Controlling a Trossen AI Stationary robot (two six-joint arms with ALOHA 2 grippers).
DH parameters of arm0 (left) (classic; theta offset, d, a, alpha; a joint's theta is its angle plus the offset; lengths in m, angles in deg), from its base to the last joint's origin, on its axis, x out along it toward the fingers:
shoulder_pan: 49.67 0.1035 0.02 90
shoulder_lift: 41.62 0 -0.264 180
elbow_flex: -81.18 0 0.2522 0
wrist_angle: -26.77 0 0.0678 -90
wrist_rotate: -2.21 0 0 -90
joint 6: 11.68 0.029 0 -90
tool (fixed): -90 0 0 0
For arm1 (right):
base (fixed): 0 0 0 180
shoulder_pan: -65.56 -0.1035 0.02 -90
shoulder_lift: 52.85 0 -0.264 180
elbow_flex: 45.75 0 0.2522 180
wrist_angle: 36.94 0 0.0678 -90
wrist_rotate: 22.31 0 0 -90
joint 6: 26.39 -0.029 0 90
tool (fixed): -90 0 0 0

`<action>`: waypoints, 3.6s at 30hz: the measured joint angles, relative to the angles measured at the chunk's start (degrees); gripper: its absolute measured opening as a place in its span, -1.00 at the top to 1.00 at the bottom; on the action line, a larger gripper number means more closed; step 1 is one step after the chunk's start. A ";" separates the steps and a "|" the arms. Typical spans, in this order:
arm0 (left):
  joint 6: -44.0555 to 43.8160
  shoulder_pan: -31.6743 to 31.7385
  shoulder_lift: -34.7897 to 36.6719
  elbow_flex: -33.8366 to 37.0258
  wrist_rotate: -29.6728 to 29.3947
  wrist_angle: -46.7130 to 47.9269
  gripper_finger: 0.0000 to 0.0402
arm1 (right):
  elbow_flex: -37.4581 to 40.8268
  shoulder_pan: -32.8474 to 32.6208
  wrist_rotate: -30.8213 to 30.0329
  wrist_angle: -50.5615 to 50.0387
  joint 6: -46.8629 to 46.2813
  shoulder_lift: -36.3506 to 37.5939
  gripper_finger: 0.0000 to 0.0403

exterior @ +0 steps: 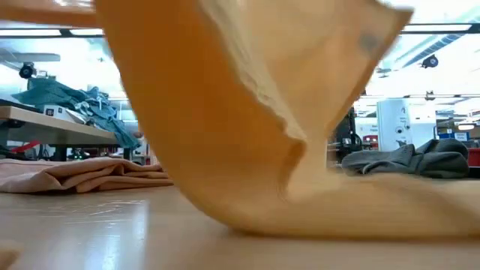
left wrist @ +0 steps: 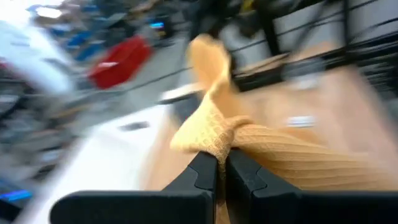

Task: Fold towel
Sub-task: Fold the yellow towel

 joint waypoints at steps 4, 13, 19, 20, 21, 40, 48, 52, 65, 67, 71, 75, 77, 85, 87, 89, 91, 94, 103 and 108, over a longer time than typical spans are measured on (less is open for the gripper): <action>0.18 2.62 0.10 -9.29 -3.68 16.35 0.98 | -7.63 0.02 -3.98 -5.49 1.82 4.12 1.00; -6.99 6.95 0.15 -25.04 7.37 34.79 0.98 | -21.97 -0.23 -0.56 -6.03 8.92 8.13 1.00; -29.84 7.05 -0.25 -23.36 29.74 34.82 0.93 | -22.04 -4.13 14.64 -6.45 3.36 6.32 1.00; -33.08 6.66 -0.57 -21.77 32.09 34.75 0.91 | -21.44 -5.20 16.79 -6.46 2.00 5.78 1.00; -35.66 6.08 -0.87 -19.82 33.79 34.71 0.90 | -20.62 -6.45 18.37 -6.44 0.38 5.09 1.00; -49.21 1.88 -2.88 29.90 49.02 -26.98 0.81 | -6.10 -24.34 31.04 -0.19 -29.00 -9.07 1.00; -49.12 1.30 -9.25 36.40 48.45 -40.22 0.81 | -6.03 -25.62 31.53 2.73 -28.66 -13.08 1.00; -48.07 1.33 -14.82 32.63 51.03 -30.57 0.81 | -6.03 -25.62 32.01 3.76 -28.31 -14.33 1.00; -45.59 0.39 -33.98 8.05 53.46 12.93 0.63 | -6.01 -25.61 32.04 3.68 -28.16 -15.10 1.00; -44.07 0.09 -35.17 5.44 53.36 14.73 0.60 | -6.01 -25.62 32.08 3.76 -28.24 -15.11 1.00; -43.15 -1.53 -35.60 1.33 53.18 16.72 0.61 | -6.01 -25.62 32.09 3.72 -28.20 -15.10 1.00; -43.72 -3.67 -34.74 -1.28 47.44 19.41 0.62 | -6.01 -25.62 32.00 3.72 -27.80 -15.16 1.00; -43.76 -4.10 -34.67 -1.45 44.35 20.29 0.58 | -6.01 -25.62 31.96 3.68 -27.11 -15.25 1.00; -44.25 -4.01 -34.74 1.90 38.46 20.46 0.28 | -6.01 -25.59 31.85 3.68 -27.00 -15.28 1.00; -44.24 -4.01 -34.74 2.50 36.87 20.21 0.21 | -6.01 -25.59 31.83 3.70 -27.00 -15.28 1.00; -44.30 -4.01 -34.74 3.23 36.59 20.23 0.17 | -6.01 -25.59 31.83 3.70 -27.02 -15.28 1.00; -44.87 -4.01 -34.74 4.15 36.45 19.47 0.14 | -6.01 -25.59 31.83 3.70 -26.86 -15.28 1.00; -45.25 -3.99 -34.74 5.92 37.00 17.29 0.15 | -6.01 -25.58 31.23 3.72 -26.60 -15.28 1.00; -48.26 -4.53 -34.72 6.89 43.86 14.17 0.93 | -6.01 -25.57 35.84 3.70 -26.72 -15.30 1.00; -50.80 -7.01 -33.01 -0.10 50.71 15.58 0.98 | -5.98 -25.62 45.03 4.16 -29.22 -15.30 1.00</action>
